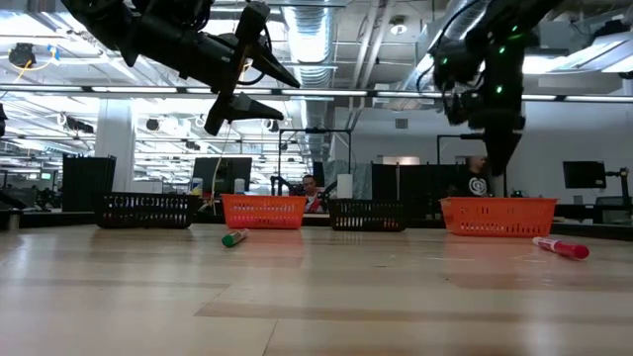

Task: Pick & Place Markers
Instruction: Put the small red marker pen into the right orange bin

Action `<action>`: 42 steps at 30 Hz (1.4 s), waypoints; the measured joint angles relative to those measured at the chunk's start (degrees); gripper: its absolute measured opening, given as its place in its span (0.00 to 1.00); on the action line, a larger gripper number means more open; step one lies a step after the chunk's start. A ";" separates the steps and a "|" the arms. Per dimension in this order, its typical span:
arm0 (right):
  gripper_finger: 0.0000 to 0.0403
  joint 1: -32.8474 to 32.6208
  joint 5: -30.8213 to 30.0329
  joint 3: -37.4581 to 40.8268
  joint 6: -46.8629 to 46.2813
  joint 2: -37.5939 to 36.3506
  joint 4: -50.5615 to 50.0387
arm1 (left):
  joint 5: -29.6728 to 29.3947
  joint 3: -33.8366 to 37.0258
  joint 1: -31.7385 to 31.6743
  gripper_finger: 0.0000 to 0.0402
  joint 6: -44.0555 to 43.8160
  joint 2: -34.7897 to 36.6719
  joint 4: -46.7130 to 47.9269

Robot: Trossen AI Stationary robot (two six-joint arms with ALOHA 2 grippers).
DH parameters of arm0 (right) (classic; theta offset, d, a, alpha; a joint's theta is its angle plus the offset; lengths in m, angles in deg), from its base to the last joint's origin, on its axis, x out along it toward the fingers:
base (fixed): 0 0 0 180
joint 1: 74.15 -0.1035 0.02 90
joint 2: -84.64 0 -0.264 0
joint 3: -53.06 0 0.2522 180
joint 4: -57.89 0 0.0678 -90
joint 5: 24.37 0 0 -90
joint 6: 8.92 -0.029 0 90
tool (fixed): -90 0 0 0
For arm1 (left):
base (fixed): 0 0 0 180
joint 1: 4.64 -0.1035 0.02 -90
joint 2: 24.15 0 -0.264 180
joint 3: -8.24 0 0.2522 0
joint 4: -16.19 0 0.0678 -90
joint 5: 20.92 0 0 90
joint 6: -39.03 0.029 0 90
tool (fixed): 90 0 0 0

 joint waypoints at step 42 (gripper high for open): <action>0.32 -30.16 -2.99 0.00 -34.30 -27.73 1.66 | 3.13 0.00 8.22 0.63 -8.92 -0.04 5.79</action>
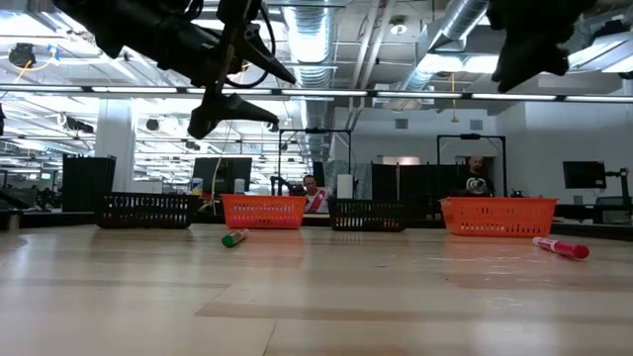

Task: Pick & Place Markers
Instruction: Put the small red marker pen into the right orange bin

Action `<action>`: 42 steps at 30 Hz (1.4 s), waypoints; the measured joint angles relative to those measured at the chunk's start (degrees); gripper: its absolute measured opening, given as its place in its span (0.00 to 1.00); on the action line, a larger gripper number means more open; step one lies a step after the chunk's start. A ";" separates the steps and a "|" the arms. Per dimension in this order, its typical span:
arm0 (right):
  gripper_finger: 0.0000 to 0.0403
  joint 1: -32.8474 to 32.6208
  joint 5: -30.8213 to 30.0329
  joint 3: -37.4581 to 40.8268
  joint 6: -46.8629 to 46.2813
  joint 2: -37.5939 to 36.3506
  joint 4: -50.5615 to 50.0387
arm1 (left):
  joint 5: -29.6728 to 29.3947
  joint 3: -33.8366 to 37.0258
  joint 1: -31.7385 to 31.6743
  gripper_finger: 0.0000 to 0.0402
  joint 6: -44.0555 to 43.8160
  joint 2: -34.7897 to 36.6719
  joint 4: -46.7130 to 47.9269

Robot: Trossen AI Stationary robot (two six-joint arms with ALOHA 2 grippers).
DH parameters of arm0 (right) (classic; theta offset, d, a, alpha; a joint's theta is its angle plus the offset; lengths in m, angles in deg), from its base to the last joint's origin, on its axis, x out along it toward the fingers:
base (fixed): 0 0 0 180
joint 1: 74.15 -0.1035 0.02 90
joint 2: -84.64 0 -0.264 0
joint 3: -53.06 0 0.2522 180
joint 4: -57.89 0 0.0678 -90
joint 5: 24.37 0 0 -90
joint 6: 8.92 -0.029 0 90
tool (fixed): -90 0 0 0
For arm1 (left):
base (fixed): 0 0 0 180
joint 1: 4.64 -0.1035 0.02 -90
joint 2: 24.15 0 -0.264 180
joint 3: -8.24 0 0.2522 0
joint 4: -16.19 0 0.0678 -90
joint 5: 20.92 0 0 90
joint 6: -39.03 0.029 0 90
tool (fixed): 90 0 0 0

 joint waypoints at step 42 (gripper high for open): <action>0.32 -19.74 12.56 0.00 -61.80 30.75 -0.11 | -1.22 0.00 -0.12 0.63 18.03 0.00 1.25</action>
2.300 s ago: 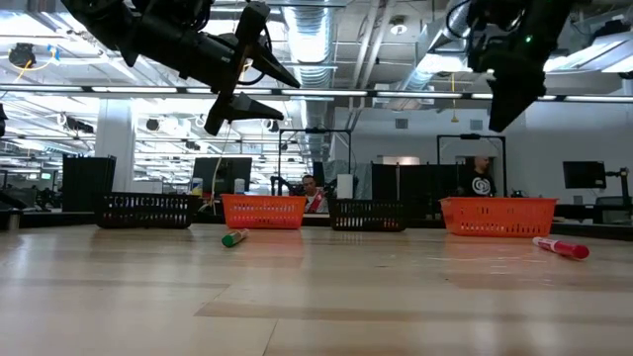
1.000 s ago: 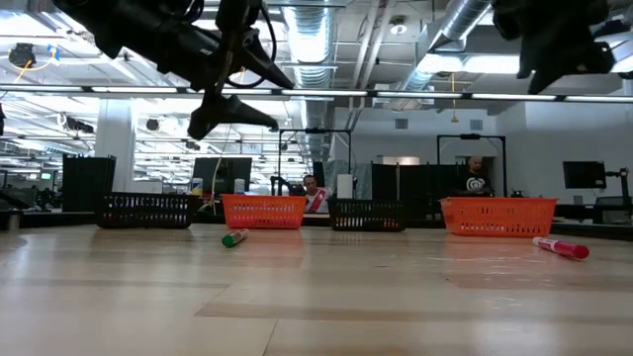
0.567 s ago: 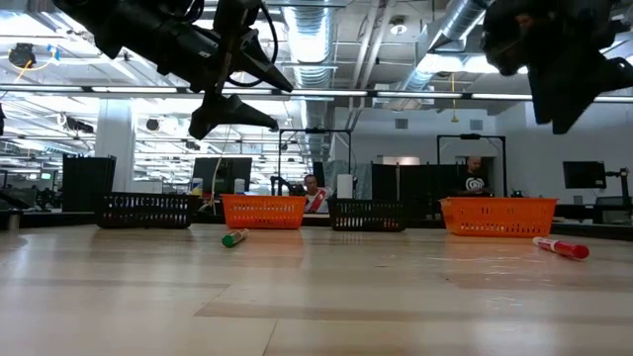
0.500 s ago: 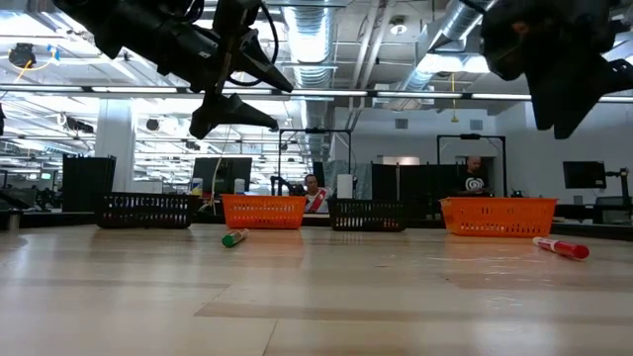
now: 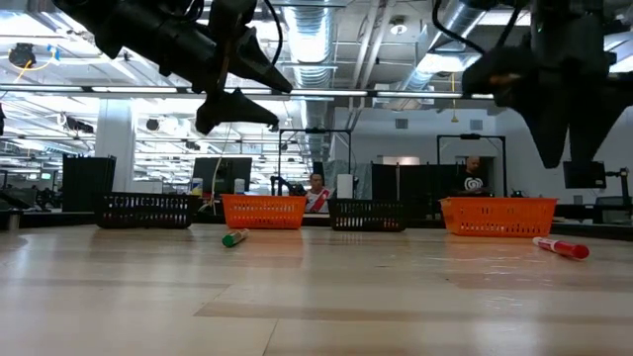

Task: Pick & Place Markers
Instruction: Put the small red marker pen into the right orange bin

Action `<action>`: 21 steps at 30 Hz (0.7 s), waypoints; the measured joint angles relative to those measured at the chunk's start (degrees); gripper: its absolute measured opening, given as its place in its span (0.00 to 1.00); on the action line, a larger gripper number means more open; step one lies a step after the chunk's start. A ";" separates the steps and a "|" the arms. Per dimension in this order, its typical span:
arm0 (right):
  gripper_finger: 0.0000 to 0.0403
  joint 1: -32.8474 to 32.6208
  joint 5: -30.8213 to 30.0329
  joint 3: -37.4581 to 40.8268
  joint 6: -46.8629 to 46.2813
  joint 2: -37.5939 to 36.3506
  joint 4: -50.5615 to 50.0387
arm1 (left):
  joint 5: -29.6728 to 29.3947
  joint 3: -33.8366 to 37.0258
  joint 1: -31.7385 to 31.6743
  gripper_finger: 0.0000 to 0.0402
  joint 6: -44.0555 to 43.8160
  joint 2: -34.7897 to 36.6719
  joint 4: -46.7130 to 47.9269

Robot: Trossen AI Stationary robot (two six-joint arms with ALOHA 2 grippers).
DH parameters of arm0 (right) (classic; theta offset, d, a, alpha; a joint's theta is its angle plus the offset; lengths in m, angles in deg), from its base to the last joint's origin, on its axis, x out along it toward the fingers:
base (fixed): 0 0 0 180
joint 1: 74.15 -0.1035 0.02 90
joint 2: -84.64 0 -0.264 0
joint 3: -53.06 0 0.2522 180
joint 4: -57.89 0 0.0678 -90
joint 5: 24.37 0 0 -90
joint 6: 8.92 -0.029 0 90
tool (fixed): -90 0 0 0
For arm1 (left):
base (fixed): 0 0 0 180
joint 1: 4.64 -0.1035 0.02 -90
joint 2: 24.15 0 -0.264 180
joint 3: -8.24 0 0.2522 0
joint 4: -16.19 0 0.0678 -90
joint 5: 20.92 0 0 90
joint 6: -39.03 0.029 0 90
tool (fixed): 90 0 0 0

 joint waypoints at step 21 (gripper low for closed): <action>0.32 1.30 0.99 0.00 -6.31 14.56 5.65 | 2.65 0.00 0.49 0.63 5.01 0.04 -0.68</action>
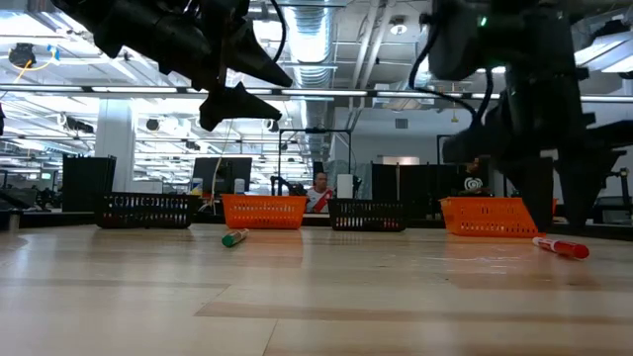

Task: Pick & Place Markers
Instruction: Put the small red marker pen into the right orange bin

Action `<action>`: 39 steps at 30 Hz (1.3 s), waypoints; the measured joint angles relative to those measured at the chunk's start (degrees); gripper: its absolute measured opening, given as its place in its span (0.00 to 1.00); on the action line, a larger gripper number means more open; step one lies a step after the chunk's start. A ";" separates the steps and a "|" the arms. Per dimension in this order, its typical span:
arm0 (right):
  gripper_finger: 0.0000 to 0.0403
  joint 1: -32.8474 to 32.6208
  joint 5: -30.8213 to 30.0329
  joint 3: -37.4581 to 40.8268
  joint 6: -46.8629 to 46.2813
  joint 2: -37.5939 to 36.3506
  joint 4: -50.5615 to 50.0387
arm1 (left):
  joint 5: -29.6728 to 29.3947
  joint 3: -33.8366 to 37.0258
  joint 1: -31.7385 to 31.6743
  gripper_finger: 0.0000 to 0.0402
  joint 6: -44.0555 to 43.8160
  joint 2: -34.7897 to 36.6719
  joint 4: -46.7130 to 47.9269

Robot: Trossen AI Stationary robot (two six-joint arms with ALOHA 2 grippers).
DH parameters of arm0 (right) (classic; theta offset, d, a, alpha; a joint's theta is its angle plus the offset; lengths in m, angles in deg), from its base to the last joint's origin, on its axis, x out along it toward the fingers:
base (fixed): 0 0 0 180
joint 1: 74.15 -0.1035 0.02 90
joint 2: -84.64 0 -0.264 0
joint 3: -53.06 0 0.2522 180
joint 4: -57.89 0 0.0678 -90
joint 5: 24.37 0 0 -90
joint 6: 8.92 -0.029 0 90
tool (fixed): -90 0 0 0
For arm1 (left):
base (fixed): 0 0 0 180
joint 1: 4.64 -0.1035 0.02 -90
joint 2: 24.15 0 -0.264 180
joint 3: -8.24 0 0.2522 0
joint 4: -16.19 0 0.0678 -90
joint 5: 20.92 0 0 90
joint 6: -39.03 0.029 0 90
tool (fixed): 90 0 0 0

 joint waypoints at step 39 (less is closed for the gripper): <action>0.06 1.85 -5.82 3.21 4.79 0.77 8.59 | 0.23 0.00 0.87 0.63 0.00 0.00 -0.37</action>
